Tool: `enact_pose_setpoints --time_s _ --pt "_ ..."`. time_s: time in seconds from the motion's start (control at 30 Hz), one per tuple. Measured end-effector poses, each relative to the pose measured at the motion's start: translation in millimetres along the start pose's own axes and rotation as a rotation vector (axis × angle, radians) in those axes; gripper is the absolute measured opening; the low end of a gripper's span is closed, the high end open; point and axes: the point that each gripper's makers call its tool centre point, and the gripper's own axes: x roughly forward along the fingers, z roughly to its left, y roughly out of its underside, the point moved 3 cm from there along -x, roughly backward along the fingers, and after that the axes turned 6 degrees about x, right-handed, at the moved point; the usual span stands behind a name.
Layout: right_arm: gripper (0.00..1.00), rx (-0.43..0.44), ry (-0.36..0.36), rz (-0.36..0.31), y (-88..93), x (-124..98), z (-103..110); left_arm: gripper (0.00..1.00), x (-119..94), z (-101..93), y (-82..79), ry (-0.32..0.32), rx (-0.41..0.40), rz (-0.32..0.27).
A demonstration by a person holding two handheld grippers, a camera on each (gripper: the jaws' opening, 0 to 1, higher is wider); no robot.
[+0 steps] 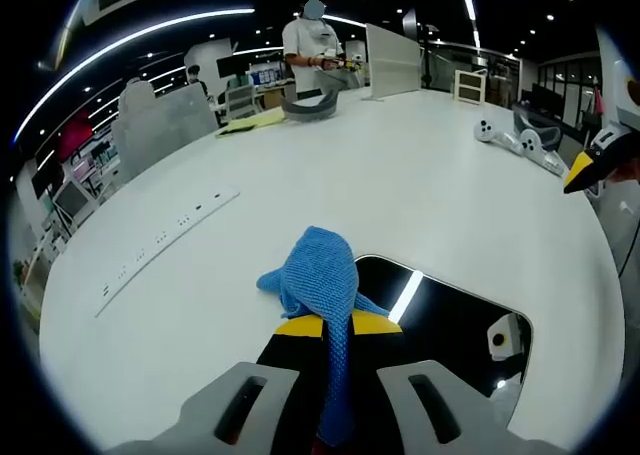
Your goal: Wipe the mirror surface with the cleaning cloth until all visible marks leave the cleaned area.
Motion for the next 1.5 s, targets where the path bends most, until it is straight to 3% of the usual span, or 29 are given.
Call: enact_pose_setpoints --time_s 0.87,1.0,1.5 --pt "0.97 -0.017 0.005 -0.014 -8.7 -5.4 6.3 0.04 -6.6 10.4 12.8 -0.036 -0.019 0.015" --pt "0.97 -0.03 0.004 -0.014 -10.7 -6.3 8.7 0.04 -8.4 8.4 13.9 -0.035 0.006 0.025" --pt "0.99 -0.041 0.002 -0.036 -21.0 -5.0 14.8 0.04 -25.0 -6.2 24.5 -0.018 -0.019 0.026"
